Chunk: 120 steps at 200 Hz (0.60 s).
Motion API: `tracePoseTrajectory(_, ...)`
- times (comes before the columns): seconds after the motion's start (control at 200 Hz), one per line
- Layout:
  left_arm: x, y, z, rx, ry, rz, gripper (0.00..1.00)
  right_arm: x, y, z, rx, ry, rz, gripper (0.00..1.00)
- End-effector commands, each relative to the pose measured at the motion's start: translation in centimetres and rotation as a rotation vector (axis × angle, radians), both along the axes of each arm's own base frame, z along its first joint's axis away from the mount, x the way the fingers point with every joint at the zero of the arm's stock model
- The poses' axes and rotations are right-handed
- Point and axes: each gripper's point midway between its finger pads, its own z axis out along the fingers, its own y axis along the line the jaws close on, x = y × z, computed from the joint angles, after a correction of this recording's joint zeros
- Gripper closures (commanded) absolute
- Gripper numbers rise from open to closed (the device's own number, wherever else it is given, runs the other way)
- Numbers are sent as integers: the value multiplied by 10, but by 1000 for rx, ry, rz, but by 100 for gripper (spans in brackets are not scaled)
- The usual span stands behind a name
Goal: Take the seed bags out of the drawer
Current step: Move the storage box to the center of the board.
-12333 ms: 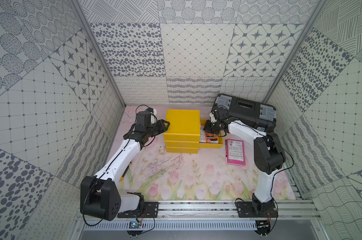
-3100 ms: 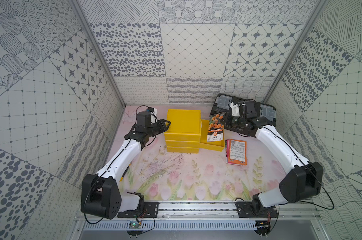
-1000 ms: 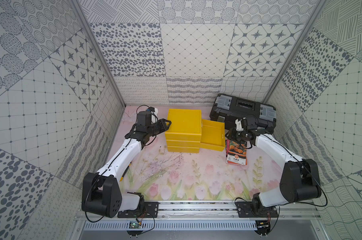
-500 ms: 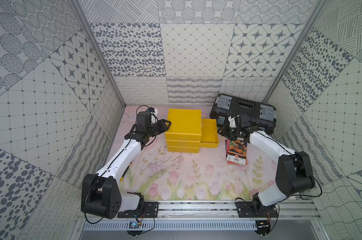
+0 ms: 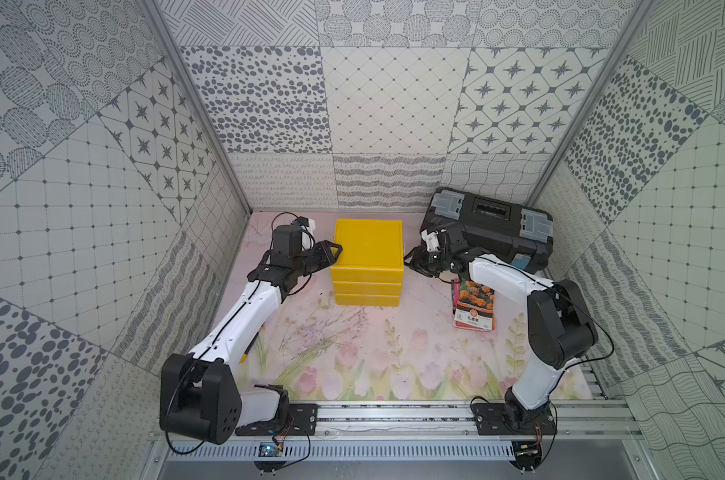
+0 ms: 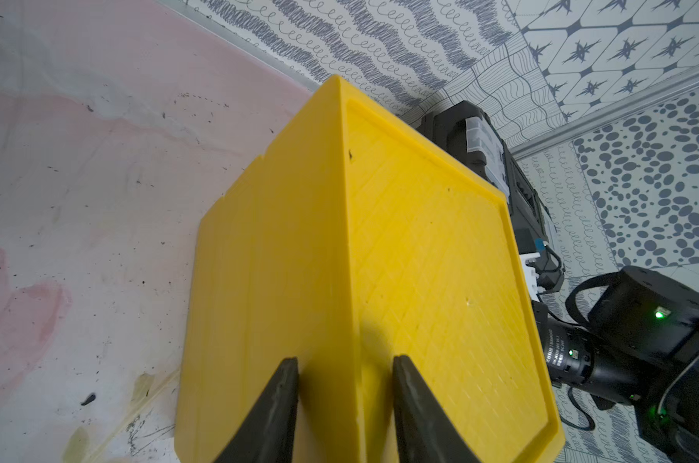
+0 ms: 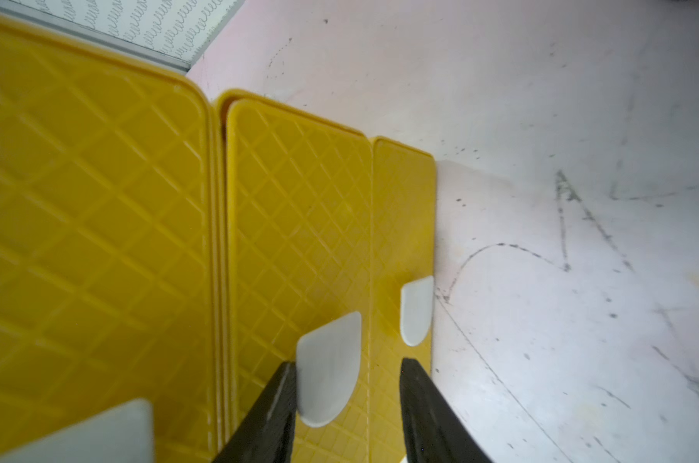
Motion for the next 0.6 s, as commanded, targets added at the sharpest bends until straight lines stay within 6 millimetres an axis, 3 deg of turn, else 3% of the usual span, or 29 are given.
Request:
tracePoseTrajectory(0.0, -78, 18, -81, 129, 443, -1, 59, -1, 27, 9, 54, -21, 37, 53)
tracePoseTrajectory(0.31, -80, 34, -69, 141, 426, 38, 56, -27, 60, 6, 58, -18, 83, 54)
tracePoseTrajectory(0.595, -81, 45, -70, 123, 435, 68, 56, -51, 59, 6, 21, -41, 65, 54)
